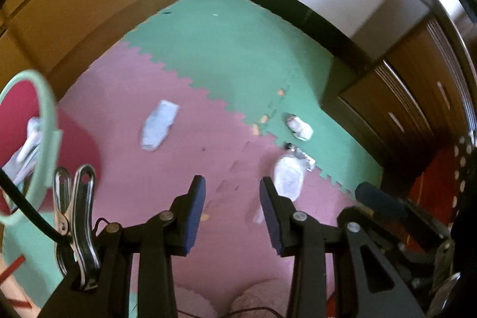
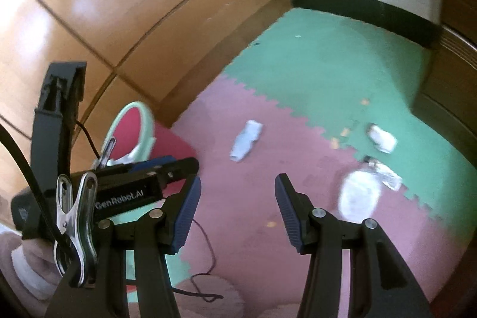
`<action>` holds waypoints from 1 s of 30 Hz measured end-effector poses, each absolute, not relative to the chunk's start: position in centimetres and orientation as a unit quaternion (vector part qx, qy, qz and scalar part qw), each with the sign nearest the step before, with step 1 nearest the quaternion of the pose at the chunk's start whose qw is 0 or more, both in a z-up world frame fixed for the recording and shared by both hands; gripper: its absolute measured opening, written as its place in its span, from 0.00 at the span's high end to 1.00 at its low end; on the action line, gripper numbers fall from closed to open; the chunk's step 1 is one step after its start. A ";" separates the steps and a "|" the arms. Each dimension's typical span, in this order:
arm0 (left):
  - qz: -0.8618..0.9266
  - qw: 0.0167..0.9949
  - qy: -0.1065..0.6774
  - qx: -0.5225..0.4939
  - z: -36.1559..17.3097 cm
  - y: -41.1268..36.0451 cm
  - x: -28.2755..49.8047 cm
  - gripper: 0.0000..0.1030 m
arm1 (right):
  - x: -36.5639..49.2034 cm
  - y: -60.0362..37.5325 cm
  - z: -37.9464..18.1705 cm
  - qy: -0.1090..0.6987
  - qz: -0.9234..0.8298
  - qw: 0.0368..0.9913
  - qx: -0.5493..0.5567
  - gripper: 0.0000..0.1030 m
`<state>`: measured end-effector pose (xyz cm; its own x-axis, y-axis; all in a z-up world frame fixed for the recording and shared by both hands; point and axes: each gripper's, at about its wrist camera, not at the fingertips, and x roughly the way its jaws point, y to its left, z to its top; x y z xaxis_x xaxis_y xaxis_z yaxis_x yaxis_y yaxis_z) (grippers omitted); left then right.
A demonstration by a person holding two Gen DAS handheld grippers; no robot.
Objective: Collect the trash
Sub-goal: 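Move both open tools from the bucket toward the silver tube by the sock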
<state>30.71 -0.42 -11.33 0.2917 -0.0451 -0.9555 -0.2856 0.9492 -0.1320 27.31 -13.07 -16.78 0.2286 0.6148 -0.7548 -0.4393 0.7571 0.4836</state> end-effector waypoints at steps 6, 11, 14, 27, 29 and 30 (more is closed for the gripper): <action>0.046 0.782 0.604 -0.147 -14.1 -4.1 34.2 0.62 | 28.6 -19.0 -19.7 0.531 0.287 0.789 0.111 0.49; 0.015 0.773 0.619 -0.141 -17.9 -5.5 37.0 0.62 | 29.3 -22.8 -22.3 0.538 0.230 0.798 0.141 0.49; -0.006 0.761 0.638 -0.121 -20.6 -6.6 38.7 0.62 | 29.7 -24.8 -24.1 0.538 0.189 0.807 0.153 0.49; -0.081 0.723 0.685 -0.045 -32.5 -12.2 43.8 0.53 | 33.9 -29.8 -37.3 0.557 0.055 0.799 0.220 0.49; -0.095 0.713 0.694 -0.040 -34.2 -13.0 43.9 0.53 | 34.1 -29.9 -38.5 0.561 0.049 0.795 0.225 0.49; -0.097 0.709 0.698 -0.037 -35.1 -13.3 44.1 0.53 | 34.3 -30.1 -39.5 0.565 0.047 0.792 0.229 0.49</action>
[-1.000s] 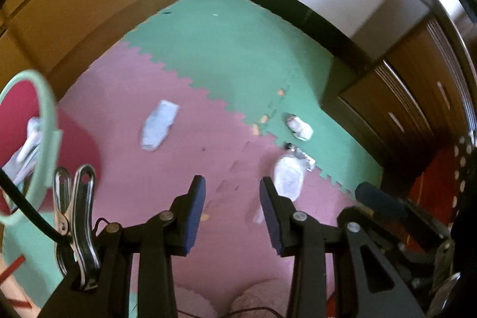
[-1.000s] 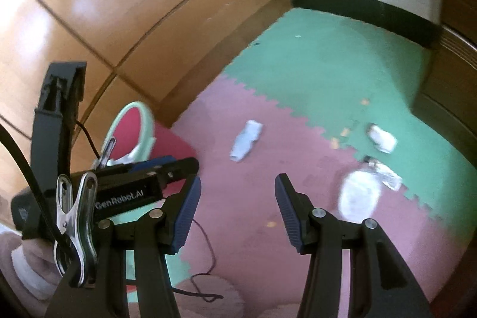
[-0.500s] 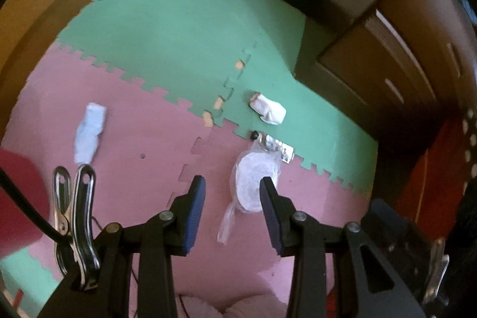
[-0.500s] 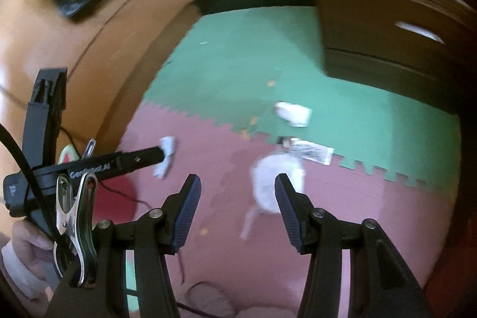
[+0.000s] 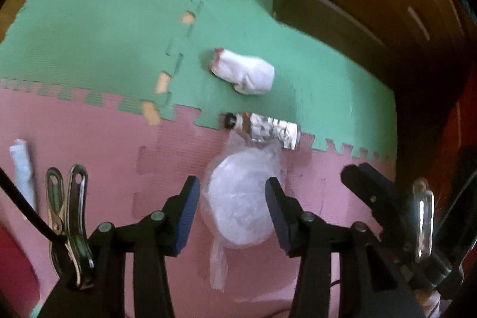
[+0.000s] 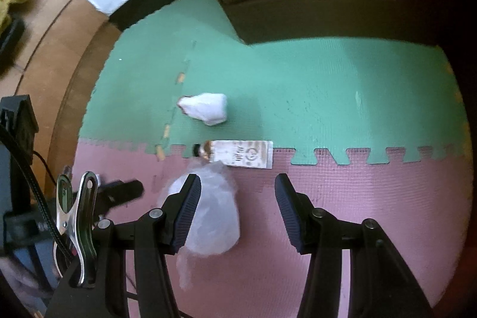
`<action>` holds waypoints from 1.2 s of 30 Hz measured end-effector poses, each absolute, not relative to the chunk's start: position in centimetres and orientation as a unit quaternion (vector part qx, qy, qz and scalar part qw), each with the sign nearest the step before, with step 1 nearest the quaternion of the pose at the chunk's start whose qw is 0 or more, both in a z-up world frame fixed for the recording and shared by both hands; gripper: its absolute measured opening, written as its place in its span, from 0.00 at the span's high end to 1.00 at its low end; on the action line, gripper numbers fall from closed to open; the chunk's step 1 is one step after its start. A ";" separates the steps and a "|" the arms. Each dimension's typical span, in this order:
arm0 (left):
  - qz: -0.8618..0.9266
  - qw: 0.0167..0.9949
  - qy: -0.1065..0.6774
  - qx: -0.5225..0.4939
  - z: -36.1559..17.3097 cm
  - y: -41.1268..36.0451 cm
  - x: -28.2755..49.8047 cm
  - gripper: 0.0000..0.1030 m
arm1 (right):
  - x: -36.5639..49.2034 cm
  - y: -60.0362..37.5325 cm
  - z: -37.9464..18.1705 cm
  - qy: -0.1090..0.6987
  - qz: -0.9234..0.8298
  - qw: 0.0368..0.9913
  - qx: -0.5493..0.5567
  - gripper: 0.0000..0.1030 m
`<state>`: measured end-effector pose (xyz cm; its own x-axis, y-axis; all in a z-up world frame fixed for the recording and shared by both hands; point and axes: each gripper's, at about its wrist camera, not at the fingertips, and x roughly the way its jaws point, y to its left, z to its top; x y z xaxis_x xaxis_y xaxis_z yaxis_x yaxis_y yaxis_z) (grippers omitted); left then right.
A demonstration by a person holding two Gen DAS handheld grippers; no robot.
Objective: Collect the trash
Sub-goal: 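Move both open tools from the bucket toward the silver tube by the sock, then lower the right tool around the silver tube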
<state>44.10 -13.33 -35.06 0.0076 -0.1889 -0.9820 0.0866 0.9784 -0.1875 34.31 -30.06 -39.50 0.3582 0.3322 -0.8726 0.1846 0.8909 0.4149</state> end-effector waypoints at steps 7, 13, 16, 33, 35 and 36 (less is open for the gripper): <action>-0.091 0.712 0.695 -0.033 -38.0 -14.4 47.0 0.53 | 35.6 -30.6 -43.2 0.577 0.029 0.782 0.235 0.49; -0.077 0.714 0.696 -0.001 -40.6 -15.3 48.8 0.54 | 37.2 -31.1 -45.7 0.580 0.016 0.775 0.250 0.60; -0.071 0.716 0.694 -0.001 -41.4 -15.4 48.9 0.54 | 37.7 -31.0 -46.7 0.588 0.015 0.768 0.254 0.62; -0.089 0.721 0.686 -0.036 -43.8 -15.1 48.8 0.60 | 39.0 -29.9 -48.6 0.601 0.031 0.757 0.255 0.62; -0.089 0.724 0.683 -0.037 -43.8 -15.0 48.7 0.60 | 39.4 -29.2 -48.5 0.603 0.034 0.759 0.241 0.62; -0.090 0.726 0.681 -0.034 -43.9 -14.9 48.6 0.62 | 39.6 -28.7 -48.5 0.603 0.039 0.761 0.236 0.62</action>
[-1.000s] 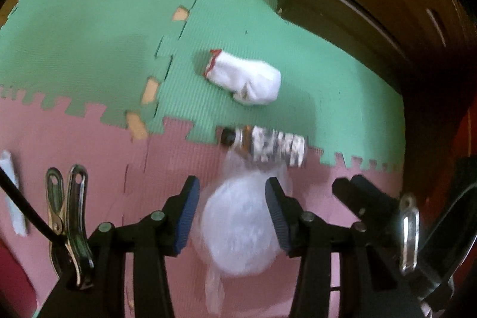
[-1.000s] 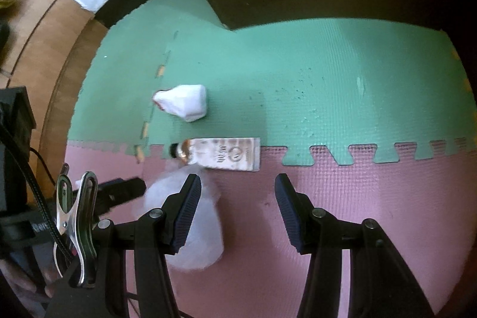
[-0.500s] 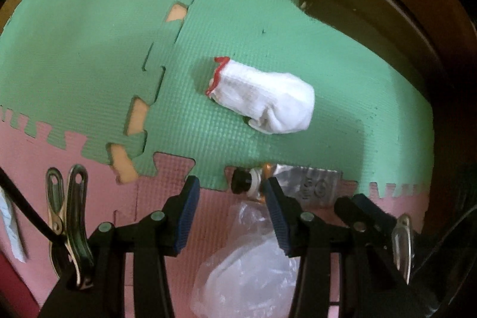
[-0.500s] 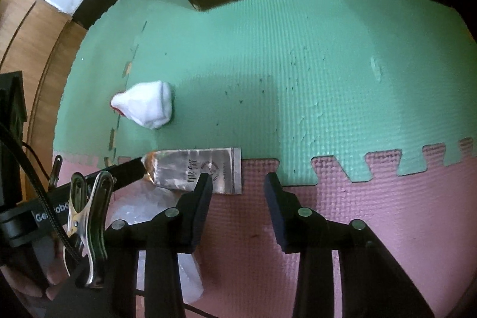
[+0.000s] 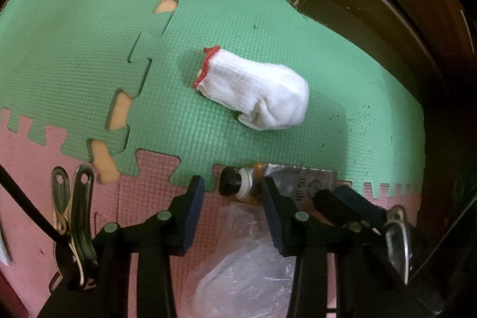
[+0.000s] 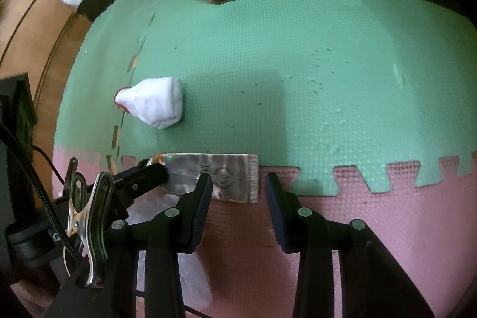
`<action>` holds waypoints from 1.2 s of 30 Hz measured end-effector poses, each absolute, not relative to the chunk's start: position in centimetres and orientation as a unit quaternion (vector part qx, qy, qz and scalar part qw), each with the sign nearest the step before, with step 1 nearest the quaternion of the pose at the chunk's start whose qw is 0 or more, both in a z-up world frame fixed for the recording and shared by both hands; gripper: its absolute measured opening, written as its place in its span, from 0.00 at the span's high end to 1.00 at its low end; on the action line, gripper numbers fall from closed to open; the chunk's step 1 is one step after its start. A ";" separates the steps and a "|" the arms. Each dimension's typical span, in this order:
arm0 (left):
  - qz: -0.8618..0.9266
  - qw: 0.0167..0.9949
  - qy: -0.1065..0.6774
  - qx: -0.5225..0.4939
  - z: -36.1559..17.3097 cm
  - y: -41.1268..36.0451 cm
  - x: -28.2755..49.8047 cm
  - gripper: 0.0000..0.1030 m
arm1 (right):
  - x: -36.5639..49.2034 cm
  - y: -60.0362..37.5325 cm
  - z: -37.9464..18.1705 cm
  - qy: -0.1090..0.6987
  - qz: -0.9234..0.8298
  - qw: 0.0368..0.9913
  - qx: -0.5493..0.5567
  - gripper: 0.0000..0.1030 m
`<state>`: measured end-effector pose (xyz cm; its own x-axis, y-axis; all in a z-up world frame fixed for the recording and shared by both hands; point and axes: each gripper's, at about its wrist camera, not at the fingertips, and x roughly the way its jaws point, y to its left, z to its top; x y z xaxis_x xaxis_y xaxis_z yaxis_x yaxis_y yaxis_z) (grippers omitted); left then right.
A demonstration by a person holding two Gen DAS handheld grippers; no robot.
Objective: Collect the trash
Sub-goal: 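Lower the right tool around the silver tube, then close the right tool on the silver tube and lift it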
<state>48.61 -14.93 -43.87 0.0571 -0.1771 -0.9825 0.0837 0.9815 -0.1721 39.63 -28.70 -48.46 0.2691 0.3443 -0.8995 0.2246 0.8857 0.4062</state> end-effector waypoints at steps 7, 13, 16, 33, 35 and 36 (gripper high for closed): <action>-0.104 0.719 0.686 -0.040 -44.0 -14.6 48.4 0.69 | 40.0 -28.0 -48.5 0.610 0.044 0.757 0.231 0.62; -0.115 0.723 0.680 -0.042 -43.9 -14.4 48.5 0.69 | 40.3 -27.6 -48.6 0.608 0.038 0.759 0.230 0.62; -0.127 0.738 0.662 -0.038 -43.0 -14.2 47.9 0.70 | 39.9 -27.6 -48.5 0.597 0.039 0.766 0.234 0.62; -0.162 0.812 0.558 -0.055 -35.5 -10.8 42.1 0.72 | 35.3 -27.1 -42.9 0.479 0.057 0.834 0.268 0.62; -0.160 0.820 0.546 -0.067 -34.3 -10.3 41.2 0.72 | 34.5 -26.6 -41.7 0.469 0.065 0.841 0.260 0.62; -0.161 0.823 0.540 -0.073 -33.6 -10.0 40.7 0.72 | 34.0 -26.4 -41.1 0.464 0.069 0.845 0.256 0.62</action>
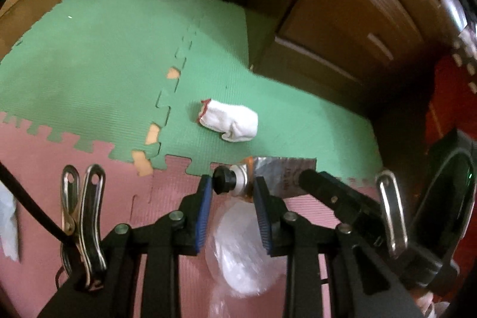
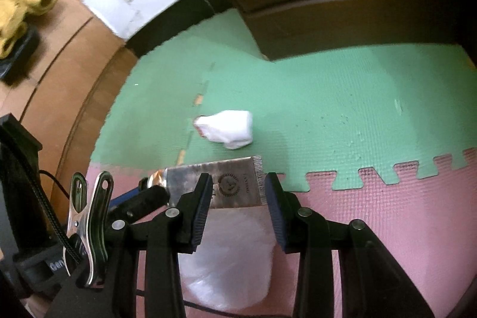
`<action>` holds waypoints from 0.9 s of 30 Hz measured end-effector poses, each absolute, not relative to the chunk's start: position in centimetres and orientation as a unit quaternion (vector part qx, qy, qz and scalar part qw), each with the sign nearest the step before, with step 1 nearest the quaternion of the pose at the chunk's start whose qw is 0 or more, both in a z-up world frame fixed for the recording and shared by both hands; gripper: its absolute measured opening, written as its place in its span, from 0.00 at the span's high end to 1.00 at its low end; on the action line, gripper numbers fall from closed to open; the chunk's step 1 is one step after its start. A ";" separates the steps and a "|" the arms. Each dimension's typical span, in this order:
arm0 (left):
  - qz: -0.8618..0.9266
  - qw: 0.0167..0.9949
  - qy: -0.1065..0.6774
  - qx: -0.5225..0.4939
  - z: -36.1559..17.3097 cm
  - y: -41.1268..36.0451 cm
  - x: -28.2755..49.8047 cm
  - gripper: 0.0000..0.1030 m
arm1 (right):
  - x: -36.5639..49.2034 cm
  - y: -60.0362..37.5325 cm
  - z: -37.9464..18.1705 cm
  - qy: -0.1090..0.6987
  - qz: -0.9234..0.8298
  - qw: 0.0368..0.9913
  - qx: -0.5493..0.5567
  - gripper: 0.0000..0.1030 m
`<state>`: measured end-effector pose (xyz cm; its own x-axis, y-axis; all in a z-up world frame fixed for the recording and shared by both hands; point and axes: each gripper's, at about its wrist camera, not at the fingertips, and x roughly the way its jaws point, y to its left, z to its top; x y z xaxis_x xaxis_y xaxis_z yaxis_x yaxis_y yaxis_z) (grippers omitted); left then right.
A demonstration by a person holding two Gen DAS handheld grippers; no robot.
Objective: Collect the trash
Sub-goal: 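Close the right tool on the silver tube and lift it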
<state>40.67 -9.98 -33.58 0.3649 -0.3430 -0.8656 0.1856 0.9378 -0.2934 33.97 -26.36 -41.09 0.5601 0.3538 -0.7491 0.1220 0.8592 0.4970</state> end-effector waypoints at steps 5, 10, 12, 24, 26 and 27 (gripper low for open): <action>-0.163 0.840 0.513 -0.072 -29.7 -9.3 37.8 0.72 | 31.0 -25.4 -37.9 0.438 0.081 0.859 0.254 0.63; -0.158 0.857 0.484 -0.077 -25.6 -8.1 34.3 0.72 | 27.9 -24.0 -34.1 0.416 0.096 0.871 0.243 0.63; -0.153 0.863 0.474 -0.082 -24.0 -7.3 32.9 0.72 | 26.8 -23.5 -32.6 0.406 0.103 0.876 0.237 0.63; -0.115 0.902 0.407 -0.084 -14.7 -2.9 24.7 0.72 | 20.6 -18.7 -23.7 0.343 0.164 0.903 0.198 0.64; -0.106 0.908 0.397 -0.084 -13.2 -2.0 23.4 0.72 | 19.6 -17.9 -22.1 0.330 0.175 0.908 0.192 0.64; -0.102 0.910 0.392 -0.084 -12.4 -1.6 22.8 0.72 | 19.2 -17.4 -21.4 0.325 0.181 0.909 0.189 0.64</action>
<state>22.77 -1.58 -12.41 0.6713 -0.2520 -0.6970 0.1208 0.9650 -0.2326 19.21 -17.43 -21.40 0.7237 0.4518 -0.5216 -0.2068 0.8631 0.4607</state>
